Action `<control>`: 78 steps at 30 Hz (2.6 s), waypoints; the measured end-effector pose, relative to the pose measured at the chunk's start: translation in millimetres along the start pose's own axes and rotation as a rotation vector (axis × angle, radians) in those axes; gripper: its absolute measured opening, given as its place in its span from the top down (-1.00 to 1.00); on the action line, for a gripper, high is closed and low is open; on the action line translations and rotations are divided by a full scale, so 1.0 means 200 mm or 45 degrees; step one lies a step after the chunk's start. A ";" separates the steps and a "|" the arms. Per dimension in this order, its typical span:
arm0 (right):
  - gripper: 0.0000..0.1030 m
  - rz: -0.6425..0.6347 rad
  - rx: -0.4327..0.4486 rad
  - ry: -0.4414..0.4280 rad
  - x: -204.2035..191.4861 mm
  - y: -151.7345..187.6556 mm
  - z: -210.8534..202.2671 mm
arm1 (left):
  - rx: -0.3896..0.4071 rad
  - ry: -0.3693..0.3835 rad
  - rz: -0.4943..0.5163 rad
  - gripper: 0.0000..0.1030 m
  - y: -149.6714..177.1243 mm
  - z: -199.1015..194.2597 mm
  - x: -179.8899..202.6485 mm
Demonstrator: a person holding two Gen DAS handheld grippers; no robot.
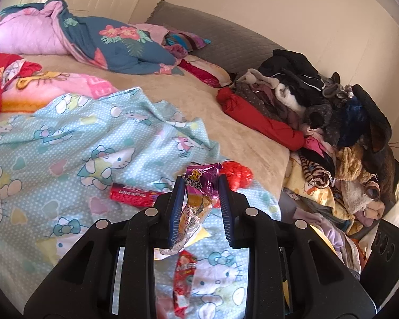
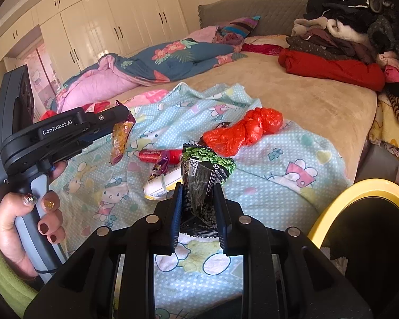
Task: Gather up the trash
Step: 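Carry the wrappers and black packet over the yellow-rimmed bin with both tools, then open both tools to drop the wrappers and black packet into the bin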
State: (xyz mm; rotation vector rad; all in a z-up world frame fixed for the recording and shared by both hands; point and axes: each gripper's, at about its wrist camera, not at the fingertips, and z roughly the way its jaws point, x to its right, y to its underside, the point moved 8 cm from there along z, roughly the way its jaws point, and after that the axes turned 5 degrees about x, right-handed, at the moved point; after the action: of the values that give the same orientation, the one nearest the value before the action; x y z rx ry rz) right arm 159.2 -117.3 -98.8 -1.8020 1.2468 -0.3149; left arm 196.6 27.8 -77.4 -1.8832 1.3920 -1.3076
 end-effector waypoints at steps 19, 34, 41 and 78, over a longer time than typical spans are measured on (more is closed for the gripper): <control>0.57 0.058 0.070 0.042 0.15 -0.02 -0.19 | -0.008 0.101 0.089 0.61 0.04 -0.03 0.28; 0.57 0.111 0.099 0.100 0.32 0.02 -0.33 | -0.051 0.179 0.167 0.61 0.13 0.01 0.50; 0.57 0.153 0.123 0.131 0.40 0.03 -0.41 | -0.077 0.219 0.204 0.61 0.18 0.03 0.60; 0.57 0.352 0.199 0.293 0.86 0.12 -0.64 | -0.209 0.360 0.377 0.61 0.47 0.06 1.00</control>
State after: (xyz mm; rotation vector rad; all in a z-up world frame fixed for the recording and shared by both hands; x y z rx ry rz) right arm 141.0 -332.3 -90.2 -1.4691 1.5675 -0.4579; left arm 169.6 -190.6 -72.9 -1.5522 1.8920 -1.3804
